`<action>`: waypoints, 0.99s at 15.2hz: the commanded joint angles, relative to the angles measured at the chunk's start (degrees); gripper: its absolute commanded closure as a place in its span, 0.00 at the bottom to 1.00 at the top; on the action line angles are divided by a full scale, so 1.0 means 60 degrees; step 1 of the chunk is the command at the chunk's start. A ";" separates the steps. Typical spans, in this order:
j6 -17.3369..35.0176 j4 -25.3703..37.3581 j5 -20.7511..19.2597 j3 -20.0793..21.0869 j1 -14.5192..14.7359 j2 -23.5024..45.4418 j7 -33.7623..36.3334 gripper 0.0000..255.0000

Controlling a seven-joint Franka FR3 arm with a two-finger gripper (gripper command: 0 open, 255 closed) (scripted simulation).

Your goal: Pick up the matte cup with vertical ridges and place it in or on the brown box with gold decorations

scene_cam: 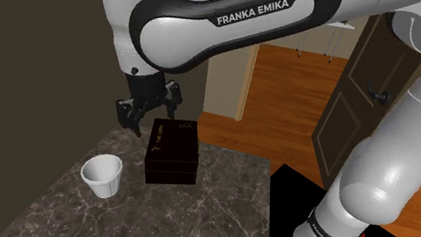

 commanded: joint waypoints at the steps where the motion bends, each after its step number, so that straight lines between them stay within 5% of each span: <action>1: 0.0010 0.0582 -0.0396 0.0241 0.0119 0.0855 0.0529 0.00; 7: -0.0252 0.2539 -0.1640 0.0515 0.0974 0.3383 0.1922 0.00; 15: -0.1165 0.6013 -0.2860 0.0157 0.2755 0.6650 0.2884 0.00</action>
